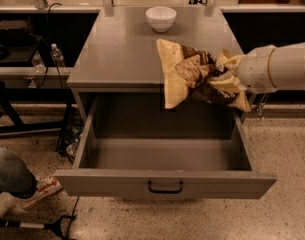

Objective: Pick brown chip bag from top drawer and place on counter

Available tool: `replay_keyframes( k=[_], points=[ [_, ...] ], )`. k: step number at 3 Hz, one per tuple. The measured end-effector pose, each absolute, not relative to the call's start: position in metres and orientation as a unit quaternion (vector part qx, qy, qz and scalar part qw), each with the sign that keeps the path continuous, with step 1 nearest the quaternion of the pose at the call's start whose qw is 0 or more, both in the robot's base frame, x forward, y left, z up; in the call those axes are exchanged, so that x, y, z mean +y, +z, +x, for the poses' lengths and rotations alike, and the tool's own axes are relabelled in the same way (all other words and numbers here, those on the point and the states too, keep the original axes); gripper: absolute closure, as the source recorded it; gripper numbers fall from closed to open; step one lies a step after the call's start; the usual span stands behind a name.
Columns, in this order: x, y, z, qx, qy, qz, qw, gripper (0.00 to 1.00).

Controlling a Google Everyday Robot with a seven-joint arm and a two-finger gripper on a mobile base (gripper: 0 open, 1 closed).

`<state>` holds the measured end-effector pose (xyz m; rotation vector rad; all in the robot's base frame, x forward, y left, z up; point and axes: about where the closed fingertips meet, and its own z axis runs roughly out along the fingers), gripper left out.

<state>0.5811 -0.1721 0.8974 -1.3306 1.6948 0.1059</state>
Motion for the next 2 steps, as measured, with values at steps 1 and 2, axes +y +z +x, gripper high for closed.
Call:
replay_keyframes(
  k=[1, 2],
  points=[
    [-0.178, 0.919, 0.63, 0.664, -0.002, -0.565, 0.49, 1.0],
    [-0.18, 0.93, 0.683, 0.641, -0.041, -0.581, 0.501, 1.0]
  ],
)
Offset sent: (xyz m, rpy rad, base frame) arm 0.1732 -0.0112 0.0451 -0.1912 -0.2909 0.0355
